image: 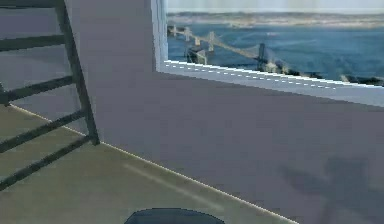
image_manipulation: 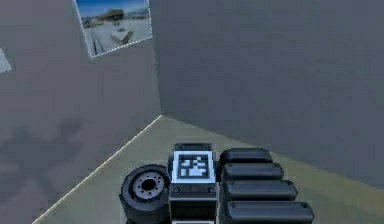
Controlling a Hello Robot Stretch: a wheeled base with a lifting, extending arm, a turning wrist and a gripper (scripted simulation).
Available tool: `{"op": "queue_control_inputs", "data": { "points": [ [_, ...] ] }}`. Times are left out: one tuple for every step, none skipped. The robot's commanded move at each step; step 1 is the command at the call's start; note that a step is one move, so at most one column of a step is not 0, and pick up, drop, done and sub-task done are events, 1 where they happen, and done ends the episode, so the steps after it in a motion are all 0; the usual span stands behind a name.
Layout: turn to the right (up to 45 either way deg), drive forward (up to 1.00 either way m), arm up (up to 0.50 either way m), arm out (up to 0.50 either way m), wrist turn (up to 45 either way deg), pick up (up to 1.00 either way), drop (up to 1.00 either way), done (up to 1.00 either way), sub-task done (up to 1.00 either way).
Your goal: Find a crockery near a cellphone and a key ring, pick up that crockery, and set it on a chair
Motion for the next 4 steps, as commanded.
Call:
{"op": "queue_control_inputs", "data": {
  "points": [
    [-45.0, 0.00, 0.00, 0.00, 0.0, 0.00, 0.00, 0.00, 0.00],
    [-42.0, 0.00, 0.00, 0.00, 0.0, 0.00, 0.00, 0.00, 0.00],
    [45.0, 0.00, 0.00, 0.00, 0.0, 0.00, 0.00, 0.00, 0.00],
    [45.0, 0.00, 0.00, 0.00, 0.0, 0.00, 0.00, 0.00, 0.00]
  ]
}}
